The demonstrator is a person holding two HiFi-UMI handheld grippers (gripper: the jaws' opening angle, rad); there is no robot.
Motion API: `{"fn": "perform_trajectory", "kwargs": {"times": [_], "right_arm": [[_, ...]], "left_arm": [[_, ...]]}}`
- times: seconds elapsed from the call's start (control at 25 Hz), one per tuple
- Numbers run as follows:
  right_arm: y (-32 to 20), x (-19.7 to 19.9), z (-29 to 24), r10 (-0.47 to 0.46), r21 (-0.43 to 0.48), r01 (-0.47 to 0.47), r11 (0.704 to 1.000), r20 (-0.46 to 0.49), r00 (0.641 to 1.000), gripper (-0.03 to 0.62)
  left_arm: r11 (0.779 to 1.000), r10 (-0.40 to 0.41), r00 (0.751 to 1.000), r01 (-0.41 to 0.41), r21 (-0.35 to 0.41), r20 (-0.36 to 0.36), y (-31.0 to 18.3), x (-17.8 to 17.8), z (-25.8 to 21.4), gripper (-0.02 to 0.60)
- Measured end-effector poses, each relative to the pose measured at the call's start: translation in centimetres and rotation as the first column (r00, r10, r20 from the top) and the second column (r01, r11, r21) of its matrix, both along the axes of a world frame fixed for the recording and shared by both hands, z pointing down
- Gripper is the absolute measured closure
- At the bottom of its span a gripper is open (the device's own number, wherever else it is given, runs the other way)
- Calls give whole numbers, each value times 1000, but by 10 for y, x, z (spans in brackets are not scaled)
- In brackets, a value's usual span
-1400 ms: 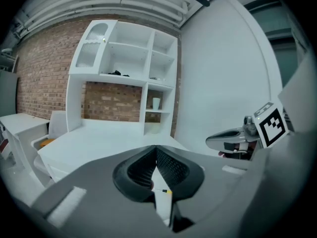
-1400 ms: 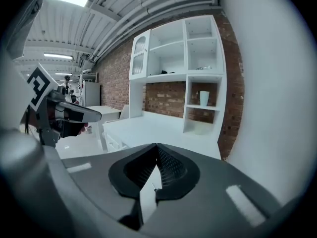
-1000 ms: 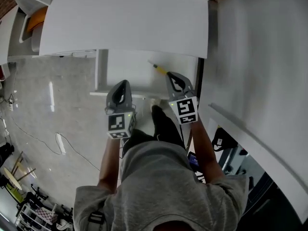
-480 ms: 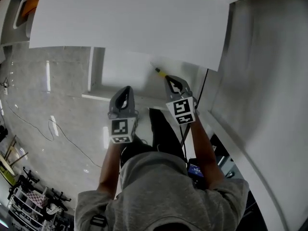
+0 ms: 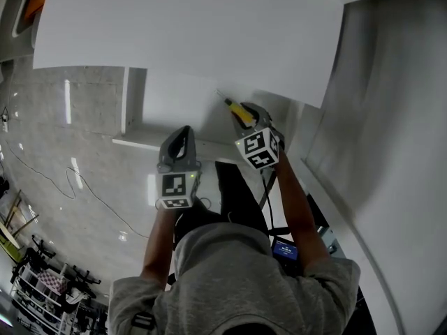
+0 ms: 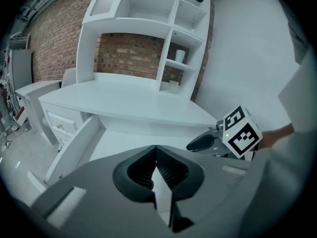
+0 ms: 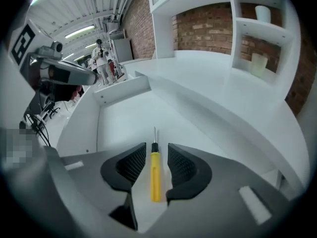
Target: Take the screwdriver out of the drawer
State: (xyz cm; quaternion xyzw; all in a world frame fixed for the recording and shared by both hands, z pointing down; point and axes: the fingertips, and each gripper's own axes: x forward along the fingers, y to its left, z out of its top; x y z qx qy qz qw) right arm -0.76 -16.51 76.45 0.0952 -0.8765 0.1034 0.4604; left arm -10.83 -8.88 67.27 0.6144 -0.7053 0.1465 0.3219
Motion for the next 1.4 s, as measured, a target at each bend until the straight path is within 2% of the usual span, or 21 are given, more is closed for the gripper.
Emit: {"fn": "perform_trajectory", "kwargs": {"times": [0.32,0.56,0.72,1.08,1.4], "right_arm": [[9,2,44,-86,-44,81,996,-140,986,430],[10,6,51,-108,-34,103,994,-183,977,481],[11,7,55,-117,-30,114,993,-196,974,506],[14,5,56,-138,-22,137,990,-195,971,511],[14,4,35,-134,23,139,990,-160,978,511]], "left_arm": [[1000,8,1000,-8,-19,-14,0,0,4,569],[999,10,1000,-10,-30,-9,1,-2,2,569],[999,8,1000,-8,-32,-10,2,-2,2,569],[1000,6,1000,-6,-25,-1,4,-5,-2,569],[1000,6,1000,-6,-1,24,8,-8,-16,569]]}}
